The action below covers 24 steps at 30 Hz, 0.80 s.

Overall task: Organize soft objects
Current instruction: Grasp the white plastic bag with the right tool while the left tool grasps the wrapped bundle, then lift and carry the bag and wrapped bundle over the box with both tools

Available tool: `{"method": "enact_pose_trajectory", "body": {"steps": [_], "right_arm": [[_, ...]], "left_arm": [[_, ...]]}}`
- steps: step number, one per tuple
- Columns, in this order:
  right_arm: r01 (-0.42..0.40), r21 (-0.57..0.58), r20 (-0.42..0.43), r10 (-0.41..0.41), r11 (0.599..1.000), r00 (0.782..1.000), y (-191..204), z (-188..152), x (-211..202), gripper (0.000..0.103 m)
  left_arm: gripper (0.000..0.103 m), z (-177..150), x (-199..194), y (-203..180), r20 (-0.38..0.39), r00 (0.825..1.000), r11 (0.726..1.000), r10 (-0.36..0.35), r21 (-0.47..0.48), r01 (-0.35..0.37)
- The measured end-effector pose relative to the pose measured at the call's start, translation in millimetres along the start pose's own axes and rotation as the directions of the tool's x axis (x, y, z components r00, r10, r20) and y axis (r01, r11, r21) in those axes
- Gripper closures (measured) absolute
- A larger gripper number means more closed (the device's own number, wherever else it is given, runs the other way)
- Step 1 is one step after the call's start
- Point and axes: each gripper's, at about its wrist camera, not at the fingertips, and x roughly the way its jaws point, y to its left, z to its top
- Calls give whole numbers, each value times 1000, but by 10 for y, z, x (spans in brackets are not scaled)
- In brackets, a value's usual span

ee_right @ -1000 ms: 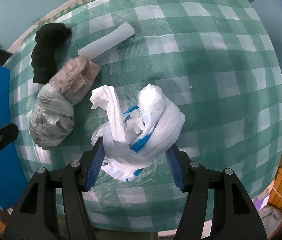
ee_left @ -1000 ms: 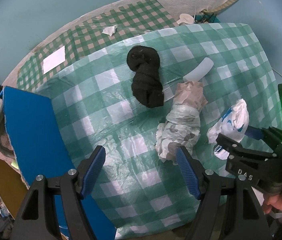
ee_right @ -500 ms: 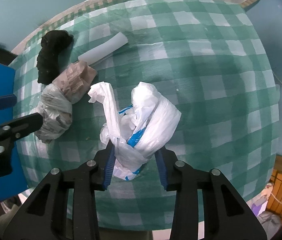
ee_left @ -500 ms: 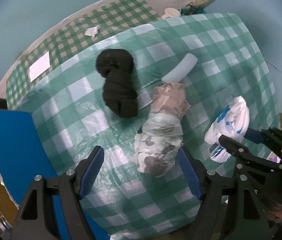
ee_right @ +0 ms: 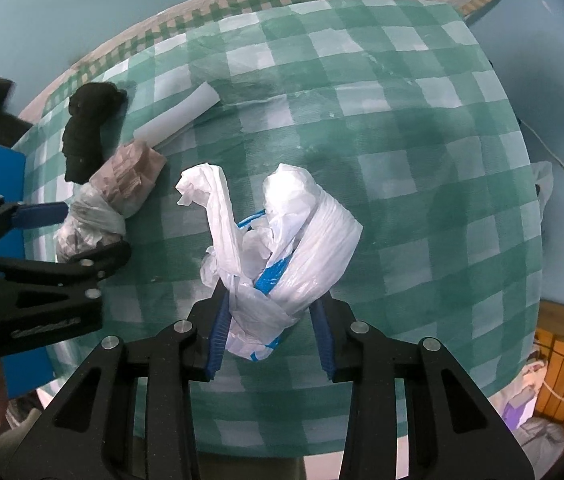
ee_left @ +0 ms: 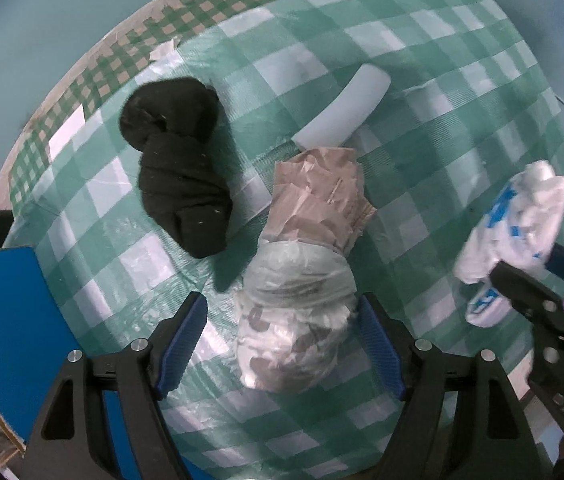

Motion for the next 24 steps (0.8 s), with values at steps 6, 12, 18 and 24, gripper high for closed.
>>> {"method": "enact_pose_trajectory", "body": {"steps": [6,12,18,24], "right_arm": [[-6,-4,8,6,1000,1000,15,-19,-45,67],[-13,-14,14,14,1000,1000,25,-52,-63,67],[-14,-35,26,15,999,1000,52,-61,-104,67],[-14,-66,38,17,998,999,108,-52,-169,67]], "left_arm": [[34,2,93,-2,-4,1000,1000,23,-10,-23],[48,-99,41,-44,34,999,1000,23,-5,-23],[50,-210,-25,-54,59,998,1000,21,-8,-20],[51,-334,-149,8,89,996,999,19,-31,-16]]}}
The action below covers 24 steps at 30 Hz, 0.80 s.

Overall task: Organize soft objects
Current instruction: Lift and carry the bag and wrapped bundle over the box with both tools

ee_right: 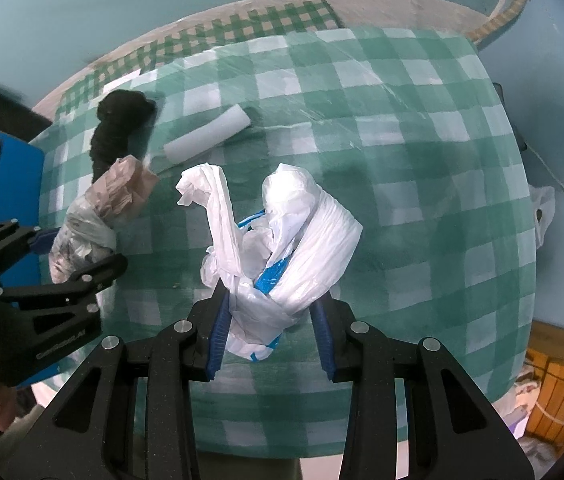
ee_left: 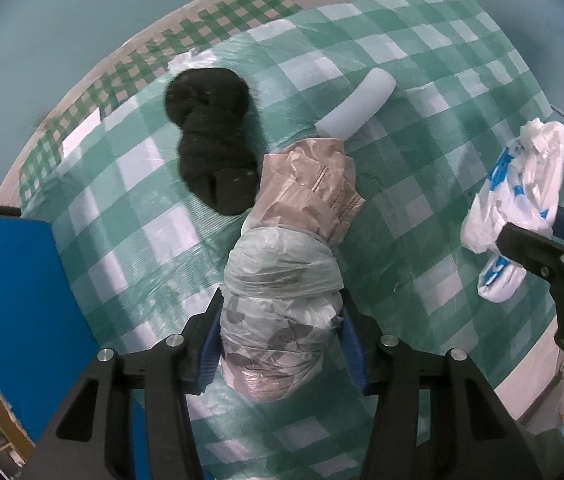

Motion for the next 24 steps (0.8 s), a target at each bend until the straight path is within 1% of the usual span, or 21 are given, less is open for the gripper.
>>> {"method": "enact_pose_trajectory", "body": {"steps": [9,17,24], "right_arm": [[-2,-64,24,4,998,1000,86,5,-163,67],[-22,-108,53,28,994,998,307,64,-406,67],[-42,-162,68,54,986,996,568,144,-575,67]], "left_arm": [[50,-122,-291,226,65,998,998,-3,-55,7],[51,-281,-577,426,121,993,995,-4,-102,16],[51,-471,-775,635,142,990,987,-1,-161,24]]}}
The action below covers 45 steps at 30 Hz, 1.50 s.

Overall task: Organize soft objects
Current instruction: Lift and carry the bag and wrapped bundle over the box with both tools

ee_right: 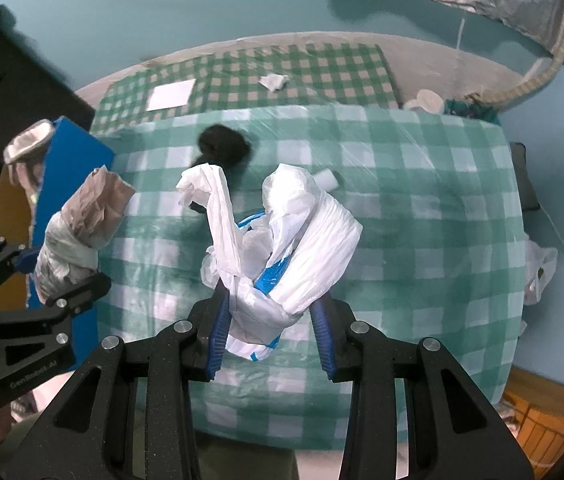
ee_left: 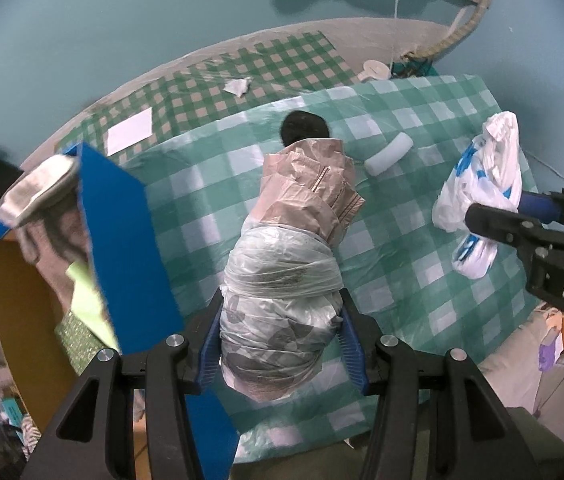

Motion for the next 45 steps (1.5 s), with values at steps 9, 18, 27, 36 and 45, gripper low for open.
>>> {"method": "enact_pose_trajectory", "body": {"steps": [9,18,27,36,45], "right_arm": [[-13,-76,19,15,997,1000,324,109,-132,67],[-35,-139,41,42,990,998,629,222,-262,67],[-74,-208,41,85,975,996,1043,316,-314,67],[-110,-303,26,124,947,992,1496,375,-295,67],[-145,-381,-2,156,913,988,1895,395,-249,67]], "left_arm": [[50,-158,-282,249,32,999,998,7,-55,-5],[50,-275,-434,477,52,998,993,28,-120,-22],[51,-391,-596,717,69,997,983,36,-183,-23],[50,-536,-670,1026,69,996,963,63,-265,-42],[51,-725,-694,1354,53,995,930,88,-362,-63]]}}
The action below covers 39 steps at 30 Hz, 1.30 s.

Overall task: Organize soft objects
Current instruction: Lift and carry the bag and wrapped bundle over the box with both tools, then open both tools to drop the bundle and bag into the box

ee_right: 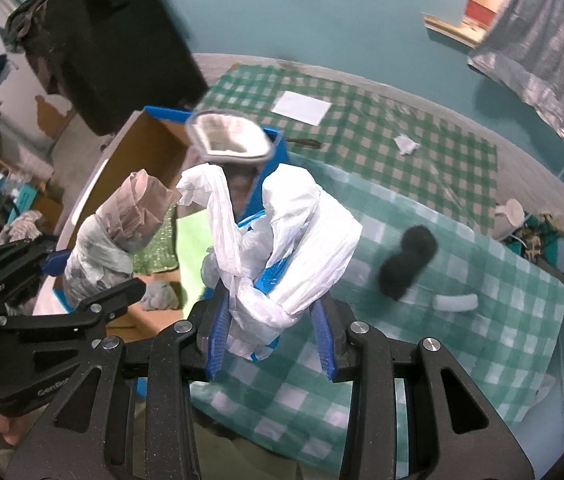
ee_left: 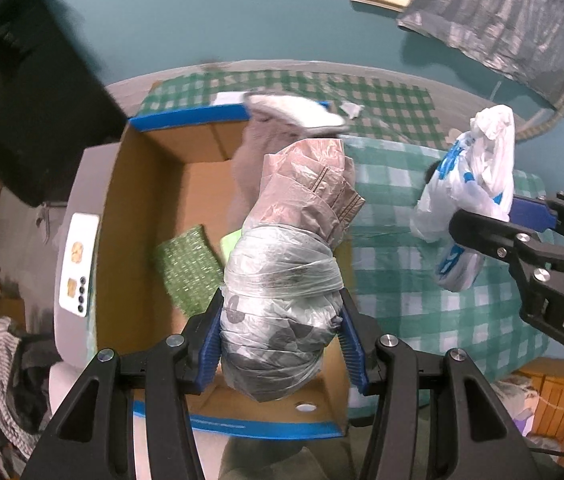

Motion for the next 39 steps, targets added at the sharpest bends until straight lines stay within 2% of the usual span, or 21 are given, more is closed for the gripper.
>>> {"method": "enact_pose_trajectory", "body": {"steps": [8,19,39], "right_arm": [[-28,-65,-23,27,998,999,273,77,131,67],[-61,-146,-48,54,987,997,614,138,284,67],[-91,-193,-100,72,977,992,1015,201,621,67]], "left_arm": [[51,-90,67,305,-26,999,996,23,-80,-25],[51,-196,142,570,-55,997,989,51,-133,-58],[48,-339,281,1027,-120,990,976,67,-199,-90]]}}
